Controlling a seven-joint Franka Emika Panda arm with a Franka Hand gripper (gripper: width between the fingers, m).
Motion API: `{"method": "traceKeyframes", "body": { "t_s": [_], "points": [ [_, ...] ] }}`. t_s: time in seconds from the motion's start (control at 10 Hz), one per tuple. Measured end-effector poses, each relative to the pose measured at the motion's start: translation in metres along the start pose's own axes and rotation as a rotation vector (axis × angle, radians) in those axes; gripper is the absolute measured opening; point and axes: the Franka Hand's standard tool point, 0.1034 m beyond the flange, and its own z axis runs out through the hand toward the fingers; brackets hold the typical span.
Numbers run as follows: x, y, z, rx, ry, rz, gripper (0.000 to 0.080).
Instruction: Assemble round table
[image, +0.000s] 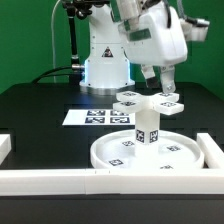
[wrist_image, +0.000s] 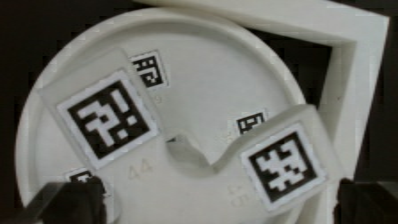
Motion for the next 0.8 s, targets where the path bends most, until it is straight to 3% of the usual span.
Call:
{"method": "traceKeyframes", "body": {
  "t_s": [0.8],
  "points": [
    [0.0009, 0.0023, 0.0041, -0.008, 0.000, 0.002, 0.0649]
  ]
}}
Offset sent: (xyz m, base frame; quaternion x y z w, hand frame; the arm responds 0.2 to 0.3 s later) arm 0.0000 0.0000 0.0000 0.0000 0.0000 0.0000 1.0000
